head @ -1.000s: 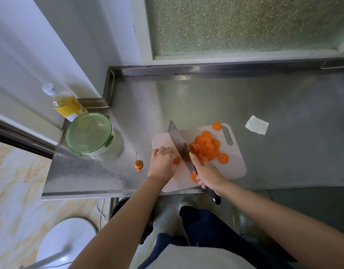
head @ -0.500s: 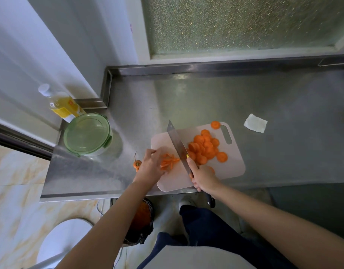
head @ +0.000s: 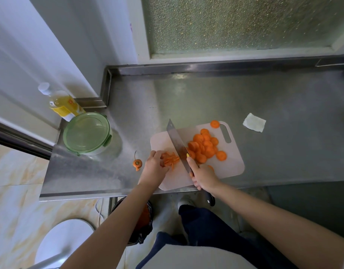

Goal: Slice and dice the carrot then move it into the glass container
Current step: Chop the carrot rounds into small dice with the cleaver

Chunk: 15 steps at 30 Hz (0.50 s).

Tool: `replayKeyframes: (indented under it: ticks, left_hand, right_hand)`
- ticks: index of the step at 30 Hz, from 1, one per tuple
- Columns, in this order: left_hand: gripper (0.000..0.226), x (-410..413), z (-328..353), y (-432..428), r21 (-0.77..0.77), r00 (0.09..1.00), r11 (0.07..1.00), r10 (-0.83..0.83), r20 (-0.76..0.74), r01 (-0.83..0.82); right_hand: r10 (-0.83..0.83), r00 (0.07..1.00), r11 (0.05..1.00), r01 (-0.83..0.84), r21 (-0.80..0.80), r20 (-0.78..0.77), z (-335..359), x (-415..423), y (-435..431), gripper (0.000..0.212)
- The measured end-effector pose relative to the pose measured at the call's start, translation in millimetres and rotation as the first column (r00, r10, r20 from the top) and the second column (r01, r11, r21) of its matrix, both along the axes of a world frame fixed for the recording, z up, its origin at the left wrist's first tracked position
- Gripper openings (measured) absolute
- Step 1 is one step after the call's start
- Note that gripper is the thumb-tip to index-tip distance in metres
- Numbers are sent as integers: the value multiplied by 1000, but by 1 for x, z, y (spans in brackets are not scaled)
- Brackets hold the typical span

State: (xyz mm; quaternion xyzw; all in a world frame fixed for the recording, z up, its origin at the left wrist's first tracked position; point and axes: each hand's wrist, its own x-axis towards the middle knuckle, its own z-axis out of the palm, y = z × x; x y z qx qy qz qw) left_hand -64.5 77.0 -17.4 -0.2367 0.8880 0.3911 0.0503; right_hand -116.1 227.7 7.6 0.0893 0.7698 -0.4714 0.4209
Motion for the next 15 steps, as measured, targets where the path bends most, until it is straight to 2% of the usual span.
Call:
replayKeyframes:
  ticks: [2,5,10,15]
  left_hand:
    - [41,3,2,3,-154,999,988,-19,-36,13]
    - [38,-1,1,8,-380,992,919,-122,-24,104]
    - [34,-20,-2,19,-488,974,843,-189,124,225]
    - [30,-27,-5,21,-538,958,793,-219,185,285]
  right_hand:
    - [11,1000,1000,-10,18,-25,-1,0,0,56]
    - [0,1000,1000,0,25,-27,-2,0,0,55]
    - [10,1000,1000,-10,25,-12,1,-1,2,55]
    - [17,1000,999,-17,36,-8,0,-2,3,55]
